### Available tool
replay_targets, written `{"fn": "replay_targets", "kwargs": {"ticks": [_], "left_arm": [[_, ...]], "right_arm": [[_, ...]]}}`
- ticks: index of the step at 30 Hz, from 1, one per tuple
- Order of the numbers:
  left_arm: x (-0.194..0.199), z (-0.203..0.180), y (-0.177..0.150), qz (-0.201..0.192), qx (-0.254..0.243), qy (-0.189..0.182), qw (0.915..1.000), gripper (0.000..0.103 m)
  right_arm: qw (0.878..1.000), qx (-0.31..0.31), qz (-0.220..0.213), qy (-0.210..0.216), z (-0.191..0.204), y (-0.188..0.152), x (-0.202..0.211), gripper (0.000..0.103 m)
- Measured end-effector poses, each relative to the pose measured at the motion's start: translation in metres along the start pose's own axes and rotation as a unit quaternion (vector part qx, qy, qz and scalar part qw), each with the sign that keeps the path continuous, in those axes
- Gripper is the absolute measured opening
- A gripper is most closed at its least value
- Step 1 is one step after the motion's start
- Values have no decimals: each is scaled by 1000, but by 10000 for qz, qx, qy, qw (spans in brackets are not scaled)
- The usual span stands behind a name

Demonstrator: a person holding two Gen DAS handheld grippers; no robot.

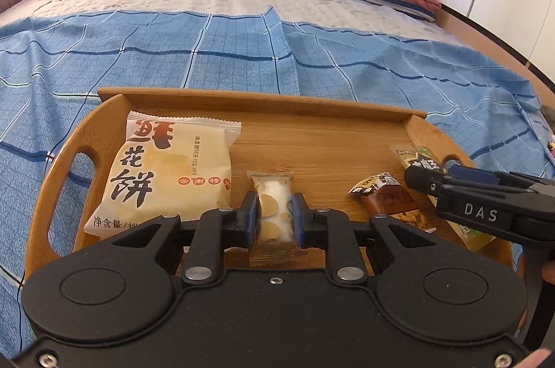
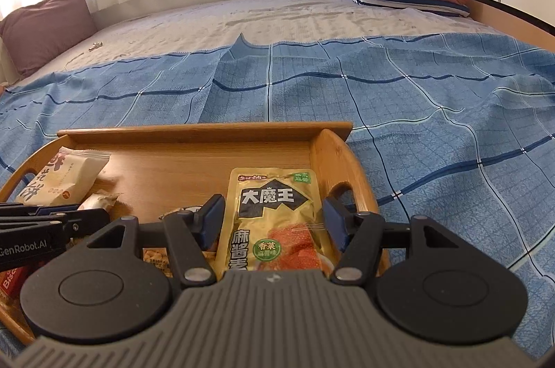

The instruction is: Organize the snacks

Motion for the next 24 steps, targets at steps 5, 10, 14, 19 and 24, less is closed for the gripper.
{"fn": "replay_targets", "kwargs": {"ticks": [5, 10, 14, 19, 24], "left_arm": [[-1, -3, 0, -18, -121, 55, 9999, 20], [0, -5, 0, -11, -158, 77, 9998, 20], [6, -7, 1, -40, -164, 77, 9998, 32], [25, -15, 5, -219, -302, 96, 9993, 51], [53, -25, 1, -398, -462, 51, 9981, 73]], "right_arm": [[10000, 0, -33, -32, -1, -2, -2, 65], [10000, -9, -42, -31, -2, -2, -2, 68], [9999, -86, -80, 18, -2, -1, 3, 81], [9996, -149, -237, 51, -4, 4, 21, 87], [9989, -149, -434, 107, -7, 5, 48, 92]]}}
Point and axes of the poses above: each gripper's, at about its wrist camera, not at the fingertips, and x roughly against the way its jaws point, z to its left, y to its top, the point moved 6 cm from there along -x, roughly the way its jaws point, and after that the axes turned 13 degrees about -y, right-handed, at the moved point
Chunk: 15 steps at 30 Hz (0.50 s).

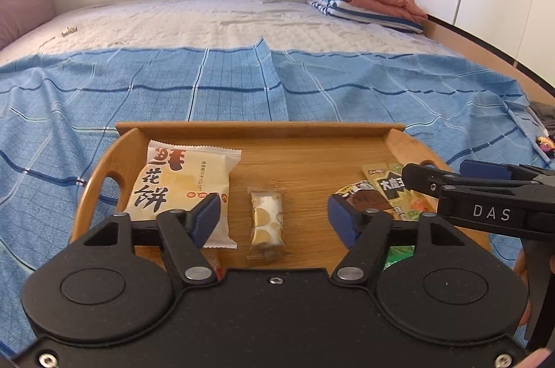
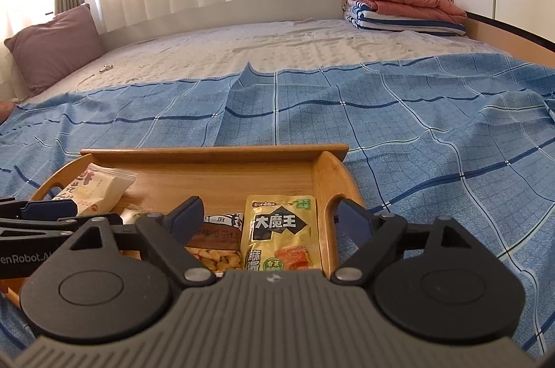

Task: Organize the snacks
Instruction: 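Open both tools to release the packs onto the tray, then move both tools back over the snack pile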

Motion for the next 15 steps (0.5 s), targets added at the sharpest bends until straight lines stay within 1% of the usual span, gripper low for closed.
{"fn": "replay_targets", "kwargs": {"ticks": [1, 2, 3, 9, 11, 15], "left_arm": [[7, -1, -1, -32, -29, 5, 10000, 76], [14, -3, -2, -66, -58, 7, 10000, 81], [22, -6, -4, -99, -93, -3, 9999, 83], [66, -16, -15, -199, -221, -123, 9995, 89], [81, -20, -21, -237, -290, -161, 9992, 90], [107, -27, -37, -250, -407, -230, 9986, 92]], "right_arm": [[10000, 2, -28, 15, 0, 0, 6, 93], [10000, 10, -54, 24, 0, -1, 11, 93], [10000, 27, -82, 33, -1, -3, 18, 93], [9996, 118, -210, 110, -2, -15, 57, 99], [9994, 182, -281, 115, -2, -20, 70, 102], [9986, 304, -402, 128, -6, -33, 95, 103]]}}
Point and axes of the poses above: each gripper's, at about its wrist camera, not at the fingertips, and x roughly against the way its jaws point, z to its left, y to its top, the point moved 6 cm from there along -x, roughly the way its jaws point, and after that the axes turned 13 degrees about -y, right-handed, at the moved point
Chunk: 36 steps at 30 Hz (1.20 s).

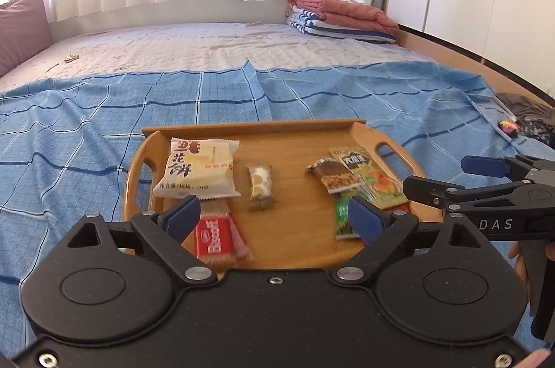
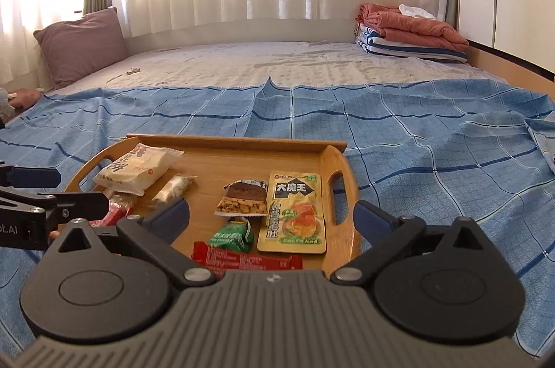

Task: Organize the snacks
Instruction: 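Move both tools back over the snack pile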

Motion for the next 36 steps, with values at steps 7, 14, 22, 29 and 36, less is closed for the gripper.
{"fn": "replay_targets", "kwargs": {"ticks": [7, 14, 22, 29, 36], "left_arm": [[35, -10, -26, -41, -70, -78, 9999, 94], [53, -22, -51, -11, -314, -183, 9993, 97], [51, -25, -75, 210, -271, -258, 9991, 99], [40, -24, -88, 393, -59, -333, 9987, 99], [26, -25, -96, 532, 38, -355, 9979, 99]], "right_arm": [[9997, -65, 168, 144, -5, -27, 23, 103], [9988, 87, 448, 199, -1, -57, 27, 103], [9963, 244, 787, 235, -2, -88, 24, 103], [9940, 96, 1013, 395, -1, -105, 23, 103], [9947, 258, 928, 351, 2, -113, 25, 103]]}}
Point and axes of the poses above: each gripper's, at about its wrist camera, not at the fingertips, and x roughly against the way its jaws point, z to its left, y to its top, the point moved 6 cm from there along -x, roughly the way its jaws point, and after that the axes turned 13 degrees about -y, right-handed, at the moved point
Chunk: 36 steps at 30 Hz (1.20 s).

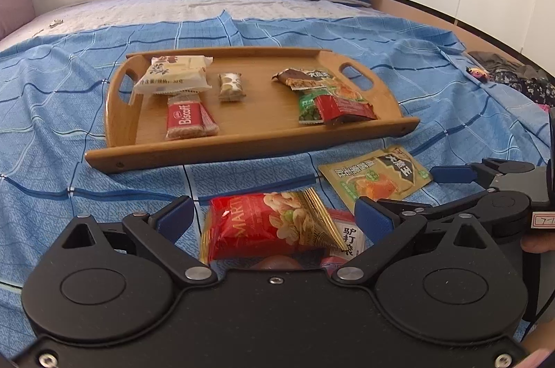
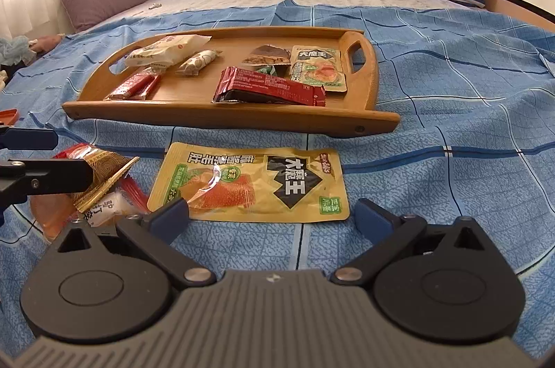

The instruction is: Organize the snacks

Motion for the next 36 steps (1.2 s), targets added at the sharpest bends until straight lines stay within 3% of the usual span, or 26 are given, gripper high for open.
{"fn": "replay_targets", "kwargs": {"ticks": [7, 9, 13, 23, 27, 31, 36], "left_arm": [[-12, 4, -5, 101, 223, -17, 9997, 97], [-13, 7, -5, 116, 364, -59, 9993, 80], [-11, 13, -3, 92, 543, -50, 9985, 75], [8, 28, 1, -126, 453, 289, 9985, 75], [17, 35, 2, -214, 378, 371, 9984, 75], [21, 36, -2, -224, 247, 450, 9984, 75], [24, 36, -6, -239, 199, 473, 9984, 75]], "right_arm": [[10000, 63, -43, -35, 3, -2, 0, 103], [10000, 59, -44, -27, 3, -1, 0, 103], [9998, 183, -48, 5, 8, 0, 4, 103], [9972, 744, -64, 107, 30, 2, 6, 103], [9952, 970, -70, -56, 24, 9, 3, 103], [9873, 1583, -110, 111, 25, 13, -1, 103], [9635, 2616, -157, 542, 40, 26, -10, 103]]}}
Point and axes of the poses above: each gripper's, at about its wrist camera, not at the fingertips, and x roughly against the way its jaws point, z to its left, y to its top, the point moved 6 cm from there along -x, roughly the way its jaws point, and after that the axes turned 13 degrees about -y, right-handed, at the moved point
